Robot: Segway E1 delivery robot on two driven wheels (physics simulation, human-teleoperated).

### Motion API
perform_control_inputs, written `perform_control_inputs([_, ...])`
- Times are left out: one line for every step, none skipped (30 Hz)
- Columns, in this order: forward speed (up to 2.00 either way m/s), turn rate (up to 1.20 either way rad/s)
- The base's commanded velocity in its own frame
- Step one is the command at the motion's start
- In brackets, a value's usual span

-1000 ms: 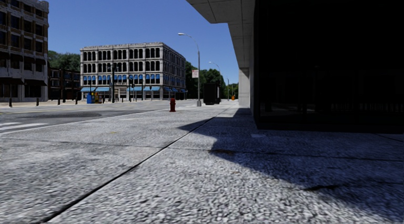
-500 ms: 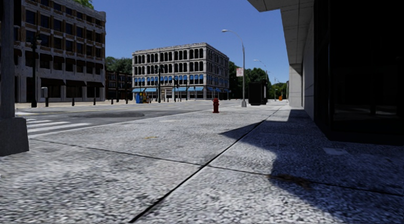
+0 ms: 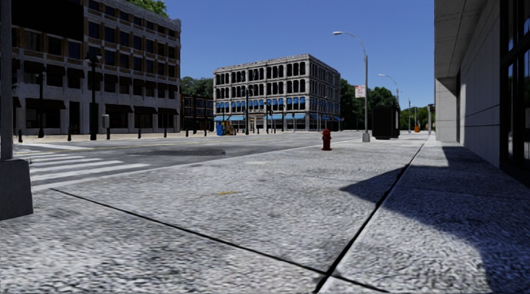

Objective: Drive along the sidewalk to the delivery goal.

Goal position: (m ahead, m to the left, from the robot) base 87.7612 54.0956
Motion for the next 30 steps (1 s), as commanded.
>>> perform_control_inputs([1.78, 0.00])
perform_control_inputs([1.78, 0.00])
perform_control_inputs([1.78, 0.00])
perform_control_inputs([1.78, 0.00])
perform_control_inputs([1.78, 0.00])
perform_control_inputs([1.78, 0.07])
perform_control_inputs([1.78, 0.15])
perform_control_inputs([1.78, 0.21])
perform_control_inputs([1.78, 0.25])
perform_control_inputs([1.78, 0.25])
perform_control_inputs([1.78, 0.27])
perform_control_inputs([1.78, 0.30])
perform_control_inputs([1.78, 0.35])
perform_control_inputs([1.78, 0.35])
perform_control_inputs([1.78, 0.40])
perform_control_inputs([1.78, 0.42])
perform_control_inputs([1.78, 0.43])
perform_control_inputs([1.78, 0.43])
perform_control_inputs([1.78, 0.47])
perform_control_inputs([1.78, 0.50])
perform_control_inputs([1.78, 0.51])
perform_control_inputs([1.78, 0.51])
perform_control_inputs([1.77, 0.52])
perform_control_inputs([1.77, 0.52])
perform_control_inputs([1.77, 0.53])
perform_control_inputs([1.77, 0.53])
perform_control_inputs([1.77, 0.53])
perform_control_inputs([1.77, 0.53])
perform_control_inputs([1.77, 0.53])
perform_control_inputs([1.77, 0.53])
